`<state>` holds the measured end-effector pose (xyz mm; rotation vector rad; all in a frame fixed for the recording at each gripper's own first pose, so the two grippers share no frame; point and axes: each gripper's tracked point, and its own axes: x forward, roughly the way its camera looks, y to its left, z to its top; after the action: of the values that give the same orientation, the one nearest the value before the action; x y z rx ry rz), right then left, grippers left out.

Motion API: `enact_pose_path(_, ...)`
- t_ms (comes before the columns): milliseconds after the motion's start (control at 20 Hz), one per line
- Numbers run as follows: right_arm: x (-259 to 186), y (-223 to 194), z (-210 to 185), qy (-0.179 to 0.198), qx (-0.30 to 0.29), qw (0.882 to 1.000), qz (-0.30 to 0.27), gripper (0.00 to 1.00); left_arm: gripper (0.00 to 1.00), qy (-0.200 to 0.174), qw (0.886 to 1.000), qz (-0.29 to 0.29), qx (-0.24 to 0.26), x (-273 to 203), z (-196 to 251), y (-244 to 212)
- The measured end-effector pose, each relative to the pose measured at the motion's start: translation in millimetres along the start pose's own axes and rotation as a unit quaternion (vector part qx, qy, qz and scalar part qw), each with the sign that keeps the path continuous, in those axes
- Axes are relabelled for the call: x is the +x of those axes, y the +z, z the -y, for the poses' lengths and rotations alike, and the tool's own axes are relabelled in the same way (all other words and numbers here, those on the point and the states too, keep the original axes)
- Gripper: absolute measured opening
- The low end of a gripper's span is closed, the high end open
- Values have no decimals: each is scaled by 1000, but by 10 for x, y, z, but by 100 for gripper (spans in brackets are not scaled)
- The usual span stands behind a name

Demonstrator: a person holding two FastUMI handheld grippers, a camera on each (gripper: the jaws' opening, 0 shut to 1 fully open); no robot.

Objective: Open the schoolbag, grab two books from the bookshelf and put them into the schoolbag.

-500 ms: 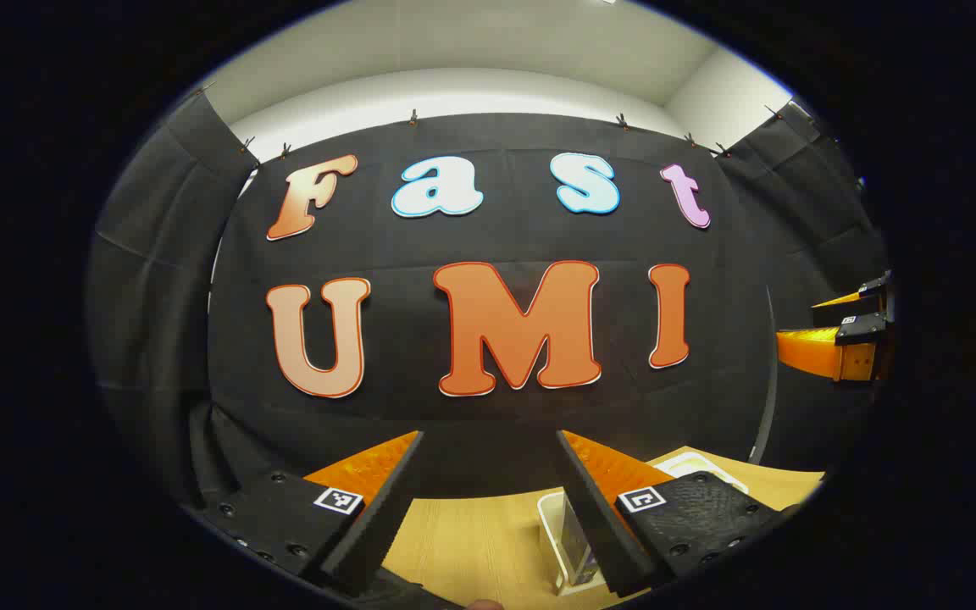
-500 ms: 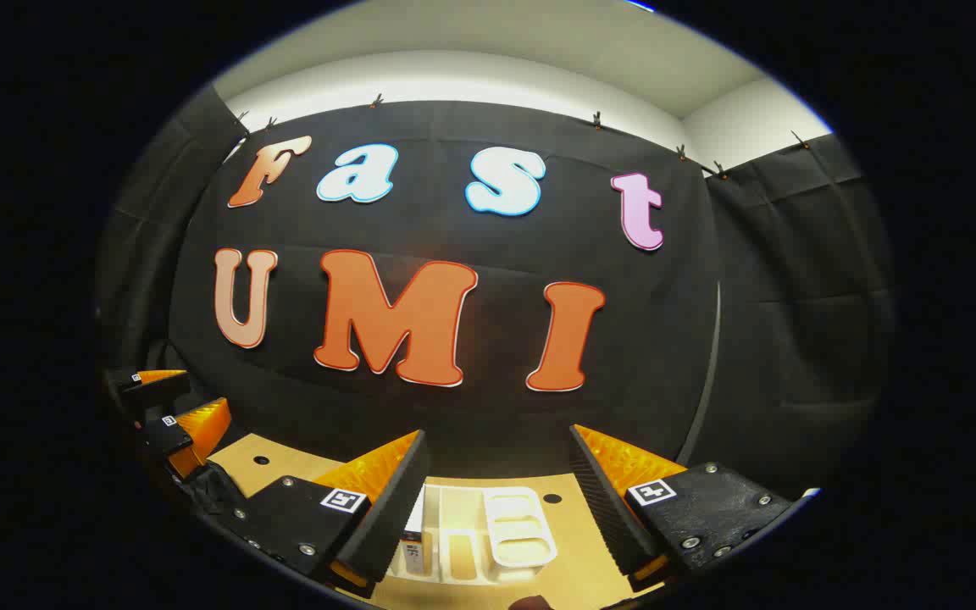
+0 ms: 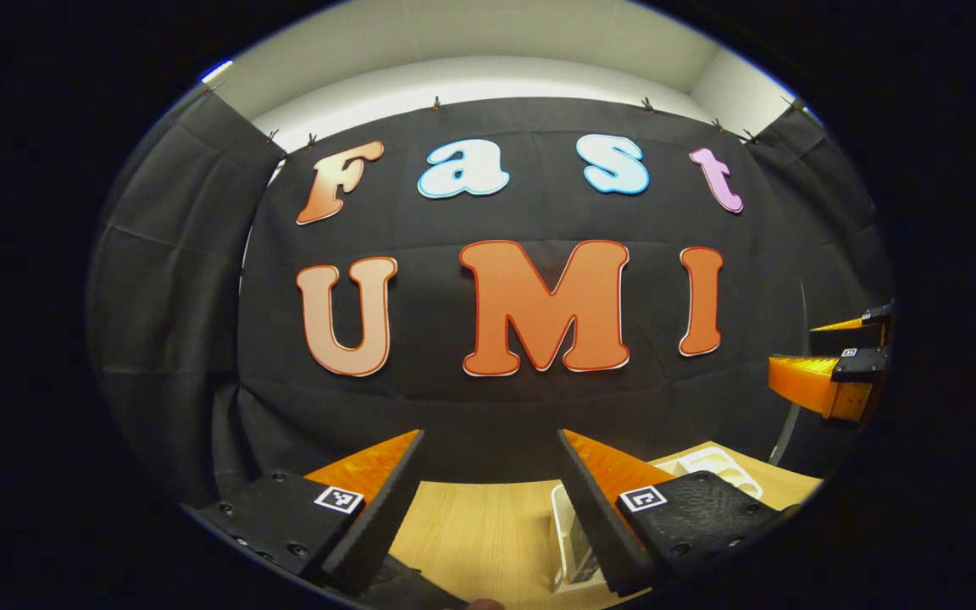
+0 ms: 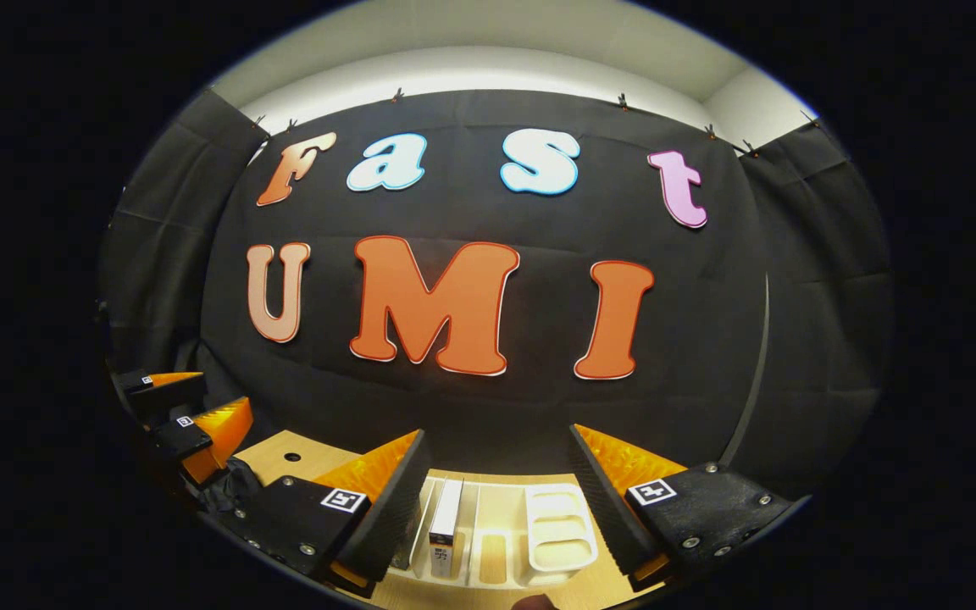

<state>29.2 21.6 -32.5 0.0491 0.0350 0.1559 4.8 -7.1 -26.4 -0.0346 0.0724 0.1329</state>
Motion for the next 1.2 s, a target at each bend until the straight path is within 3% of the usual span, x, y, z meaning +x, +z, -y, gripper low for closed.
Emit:
enact_pose_path(550, 209, -85, -18, 19, -13, 1000, 9, 96, 94, -1, 1000, 16, 13, 107, 265, 43)
enact_pose_path(950, 208, -193, -96, 42, 16, 999, -7, 96, 94, 2, 1000, 9, 1, 121, 251, -25)
enact_pose_path(1200, 207, -240, 28, 28, 19, 999, -13, 96, 94, 20, 999, 23, 15, 40, 133, 37)
